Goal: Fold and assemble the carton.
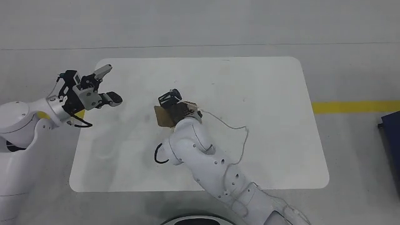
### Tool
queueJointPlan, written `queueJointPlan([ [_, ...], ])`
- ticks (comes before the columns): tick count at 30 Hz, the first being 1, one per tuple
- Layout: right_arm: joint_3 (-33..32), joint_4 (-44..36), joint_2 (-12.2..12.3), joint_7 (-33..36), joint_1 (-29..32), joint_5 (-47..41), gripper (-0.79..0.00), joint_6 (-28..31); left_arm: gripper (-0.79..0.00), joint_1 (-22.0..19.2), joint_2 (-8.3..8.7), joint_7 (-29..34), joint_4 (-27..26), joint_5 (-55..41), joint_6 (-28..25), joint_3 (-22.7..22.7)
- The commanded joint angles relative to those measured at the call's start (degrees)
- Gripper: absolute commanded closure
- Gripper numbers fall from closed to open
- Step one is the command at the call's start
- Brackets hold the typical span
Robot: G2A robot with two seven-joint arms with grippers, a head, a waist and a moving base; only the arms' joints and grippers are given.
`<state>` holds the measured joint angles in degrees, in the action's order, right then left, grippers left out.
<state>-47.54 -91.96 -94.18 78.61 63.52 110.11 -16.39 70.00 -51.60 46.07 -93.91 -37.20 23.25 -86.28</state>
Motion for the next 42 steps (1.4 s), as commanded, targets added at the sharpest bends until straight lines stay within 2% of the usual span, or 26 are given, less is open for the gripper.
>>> queueJointPlan([
  [1,-1.5,-1.1,0.1,-0.2,0.8,-0.8,0.0,0.9,-0.785,0.0,0.0,0.0,0.0,0.0,0.0,0.0],
  [7,-9.3,-7.2,0.9,-1.2,5.4,-10.4,0.0,6.5,-0.785,0.0,0.0,0.0,0.0,0.0,0.0,0.0],
  [11,-17.0,-12.7,1.8,-1.8,9.9,-21.0,0.0,11.5,-0.785,0.0,0.0,0.0,0.0,0.0,0.0,0.0],
  [16,-23.5,-16.1,2.9,-3.2,14.3,-27.6,0.0,15.6,-0.785,0.0,0.0,0.0,0.0,0.0,0.0,0.0],
  [24,-27.7,-18.5,3.6,-8.1,18.5,-31.9,0.0,14.0,-0.785,0.0,0.0,0.0,0.0,0.0,0.0,0.0],
  [29,-25.7,-16.6,3.4,-11.8,19.1,-27.5,0.0,5.0,-0.785,0.9,-0.07,1.0,-3.2,2.4,0.8,2.7],
  [34,-21.2,-15.1,2.9,-13.9,19.9,-24.9,-0.012,-0.4,-0.785,0.1,-0.07,2.6,-4.5,4.0,2.6,4.9],
  [35,-20.6,-15.0,2.9,-14.1,20.3,-24.6,-0.2,-1.1,-0.785,-0.1,-0.09,2.7,-4.5,3.9,2.8,5.1],
  [36,-20.0,-15.0,2.9,-14.2,20.7,-24.7,-0.6,-1.3,-0.785,-0.3,-0.11,2.9,-4.5,3.6,3.1,5.2],
  [37,-19.7,-15.1,2.9,-14.1,20.9,-25.1,-0.785,-1.1,-0.785,-0.5,-0.12,3.1,-4.4,3.4,3.3,5.3],
  [42,-21.2,-18.3,3.3,-13.8,23.1,-27.9,-0.785,1.4,-0.785,-1.3,-0.25,3.4,-3.6,1.6,3.8,5.6],
])
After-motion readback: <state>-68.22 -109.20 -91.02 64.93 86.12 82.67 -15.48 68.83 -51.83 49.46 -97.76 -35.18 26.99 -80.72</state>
